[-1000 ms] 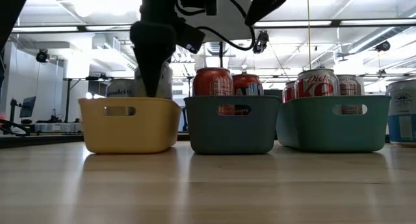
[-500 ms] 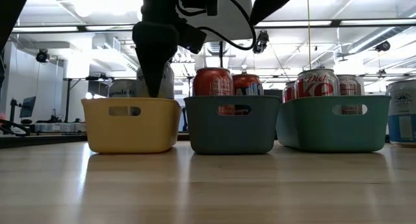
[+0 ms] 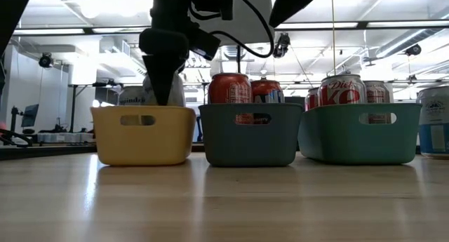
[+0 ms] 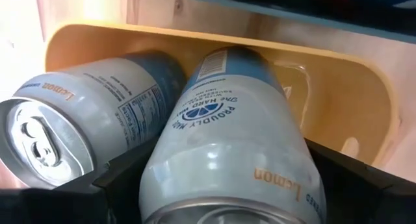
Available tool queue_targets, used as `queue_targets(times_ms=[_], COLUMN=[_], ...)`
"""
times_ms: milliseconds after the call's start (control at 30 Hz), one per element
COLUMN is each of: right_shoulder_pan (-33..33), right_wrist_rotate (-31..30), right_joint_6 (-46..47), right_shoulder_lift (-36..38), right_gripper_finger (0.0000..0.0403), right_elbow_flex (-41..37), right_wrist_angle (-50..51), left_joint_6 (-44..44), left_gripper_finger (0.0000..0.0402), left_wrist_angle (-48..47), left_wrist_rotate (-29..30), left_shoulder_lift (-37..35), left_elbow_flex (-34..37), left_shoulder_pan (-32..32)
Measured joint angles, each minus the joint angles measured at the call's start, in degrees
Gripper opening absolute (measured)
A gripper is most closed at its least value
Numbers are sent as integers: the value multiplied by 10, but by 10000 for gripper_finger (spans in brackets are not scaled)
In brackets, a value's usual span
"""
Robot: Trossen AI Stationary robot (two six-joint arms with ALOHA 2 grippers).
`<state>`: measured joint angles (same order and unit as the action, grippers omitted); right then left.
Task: Sort soda cans
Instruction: Put the left blue-white soda can into the yellow bin
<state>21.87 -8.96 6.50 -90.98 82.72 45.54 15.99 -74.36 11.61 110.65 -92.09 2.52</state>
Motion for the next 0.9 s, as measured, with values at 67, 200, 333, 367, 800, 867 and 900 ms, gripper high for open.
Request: queue_targets(times_ms=[67,200,333,367,800,867,900], right_shoulder_pan=[0,0,0,0,0,0,0], right_wrist_rotate=[0,0,0,0,0,0,0], right_joint_6=[0,-1,-1,-1,-1,-1,-1], right_shoulder_lift=[0,0,0,0,0,0,0], right_gripper_finger=[364,364,364,364,364,364,364], right_elbow_flex=[0,0,0,0,0,0,0], right_wrist_angle=[0,0,0,0,0,0,0], left_joint_6=[0,-3,-7,-7,-9,-9,-8], left_gripper_finger=[322,322,322,322,336,336,336], left_wrist_angle=[3,12,12,11,-7,-10,-16], left_wrist_rotate=[4,12,13,13,-1,-1,1], left_shoulder_lift=[0,0,0,0,-1,-1,-1], left_elbow_flex=[0,0,0,0,0,0,-3], left_shoulder_pan=[0,0,0,0,0,0,0])
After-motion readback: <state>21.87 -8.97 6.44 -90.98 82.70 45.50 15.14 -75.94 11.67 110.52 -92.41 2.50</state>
